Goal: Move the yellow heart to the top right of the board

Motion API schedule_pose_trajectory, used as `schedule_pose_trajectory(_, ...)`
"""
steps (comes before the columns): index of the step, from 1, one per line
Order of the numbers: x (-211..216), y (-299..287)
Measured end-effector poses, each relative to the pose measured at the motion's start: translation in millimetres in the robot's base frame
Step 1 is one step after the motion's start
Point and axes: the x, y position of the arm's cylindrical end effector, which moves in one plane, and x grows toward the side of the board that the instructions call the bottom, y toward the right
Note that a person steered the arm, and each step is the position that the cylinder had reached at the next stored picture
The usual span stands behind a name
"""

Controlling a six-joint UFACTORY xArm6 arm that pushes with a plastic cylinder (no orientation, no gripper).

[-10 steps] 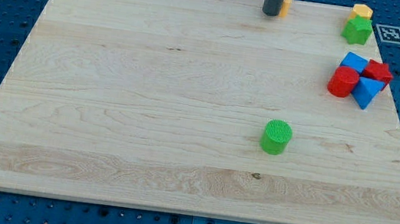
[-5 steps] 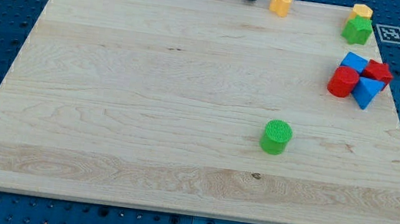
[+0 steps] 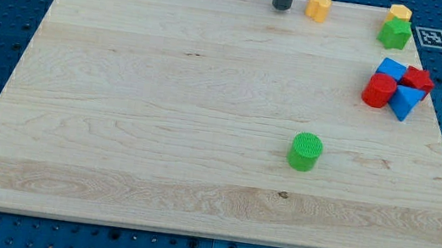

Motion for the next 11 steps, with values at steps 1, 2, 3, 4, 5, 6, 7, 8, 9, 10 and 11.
schedule_pose_trajectory(1,5.8,22.5)
schedule_pose_trajectory(2,5.8,48.8)
schedule_pose_trajectory(3,5.8,68.2)
schedule_pose_trajectory(4,5.8,77.9)
schedule_pose_trajectory(5,5.8,63.6)
schedule_pose_trajectory(6,-8.2,29.9)
schedule_pose_trajectory(7,-29.9,14.2)
schedule_pose_trajectory(8,-31.2,26.6)
schedule_pose_trajectory(9,-31.4,64.2)
schedule_pose_trajectory(10,-31.5,104.9)
schedule_pose_trajectory(11,-31.5,133.4)
